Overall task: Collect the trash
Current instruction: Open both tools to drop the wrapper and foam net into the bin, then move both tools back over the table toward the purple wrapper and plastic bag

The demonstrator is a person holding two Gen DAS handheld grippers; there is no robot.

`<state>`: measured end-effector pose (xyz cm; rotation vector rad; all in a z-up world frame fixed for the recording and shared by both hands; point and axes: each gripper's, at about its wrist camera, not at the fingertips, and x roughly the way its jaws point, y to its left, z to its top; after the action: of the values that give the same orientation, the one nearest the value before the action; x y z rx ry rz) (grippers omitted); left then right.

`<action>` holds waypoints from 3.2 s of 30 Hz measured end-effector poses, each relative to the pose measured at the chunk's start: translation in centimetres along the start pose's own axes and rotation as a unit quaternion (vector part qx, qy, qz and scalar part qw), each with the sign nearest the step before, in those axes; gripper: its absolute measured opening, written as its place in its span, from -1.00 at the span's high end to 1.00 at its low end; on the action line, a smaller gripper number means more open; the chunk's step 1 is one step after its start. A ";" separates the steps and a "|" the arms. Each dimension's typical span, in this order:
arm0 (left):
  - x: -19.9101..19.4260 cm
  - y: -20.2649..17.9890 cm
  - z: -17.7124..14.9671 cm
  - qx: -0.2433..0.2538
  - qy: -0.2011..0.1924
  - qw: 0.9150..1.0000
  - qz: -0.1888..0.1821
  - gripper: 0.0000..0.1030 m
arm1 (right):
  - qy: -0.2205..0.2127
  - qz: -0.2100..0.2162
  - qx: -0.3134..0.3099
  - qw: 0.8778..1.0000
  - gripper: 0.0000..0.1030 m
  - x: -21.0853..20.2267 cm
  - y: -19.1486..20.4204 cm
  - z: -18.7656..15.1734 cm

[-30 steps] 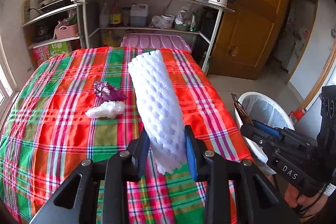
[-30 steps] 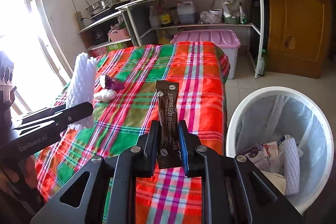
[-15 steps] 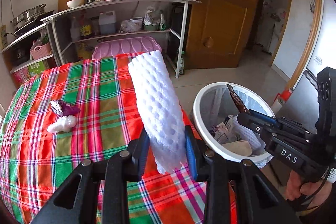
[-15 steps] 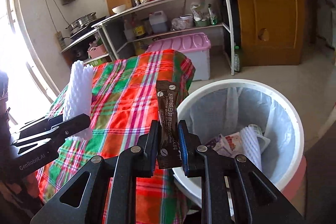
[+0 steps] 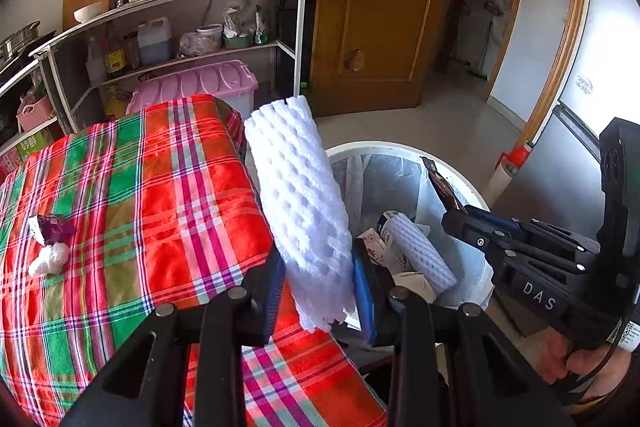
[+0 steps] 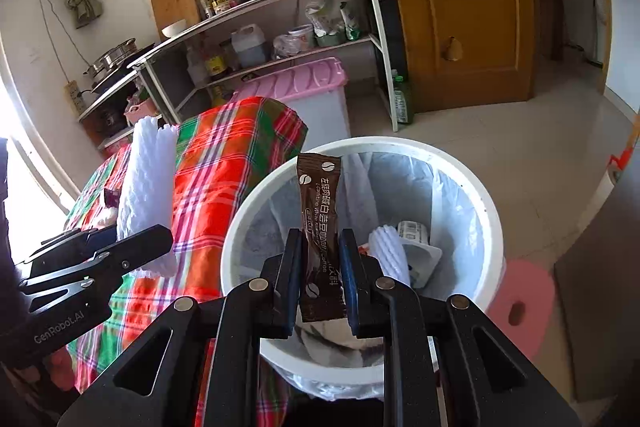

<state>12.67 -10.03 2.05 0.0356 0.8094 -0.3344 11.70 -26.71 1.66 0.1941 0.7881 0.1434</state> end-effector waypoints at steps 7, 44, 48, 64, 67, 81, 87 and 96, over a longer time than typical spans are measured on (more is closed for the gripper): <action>2.5 -1.8 0.1 0.008 0.023 1.000 -0.006 0.35 | 0.022 -0.022 0.015 0.999 0.62 1.6 -2.4 -0.1; -0.5 1.0 -1.1 -0.022 0.004 1.000 0.004 -0.13 | 0.022 -0.029 -0.008 0.999 0.34 1.0 0.3 -0.8; -1.7 2.2 -1.6 -0.029 -0.005 0.999 0.012 -0.13 | 0.016 -0.022 -0.016 0.999 0.34 0.5 1.7 -0.8; -4.6 11.2 -4.4 -0.105 -0.015 0.992 0.072 -0.18 | 0.012 0.031 -0.061 0.998 0.08 2.0 8.2 -0.8; -5.2 13.2 -5.0 -0.118 -0.018 0.989 0.086 -0.21 | 0.017 0.037 -0.070 0.997 0.08 2.7 9.6 -0.8; -5.9 22.9 -6.1 -0.172 -0.023 0.974 0.143 -0.31 | 0.032 0.067 -0.106 0.992 0.08 5.7 15.4 -0.1; -4.7 24.4 -5.2 -0.144 -0.019 0.977 0.159 -0.35 | 0.044 0.071 -0.115 0.990 0.08 7.5 17.4 0.0; -0.5 25.3 -3.9 -0.087 0.030 0.983 0.159 -0.40 | 0.058 0.060 -0.122 0.989 0.08 9.4 18.6 0.3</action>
<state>17.39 14.68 -2.70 0.0110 0.8760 0.0402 17.45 -6.77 -0.45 0.0013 0.8669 0.3654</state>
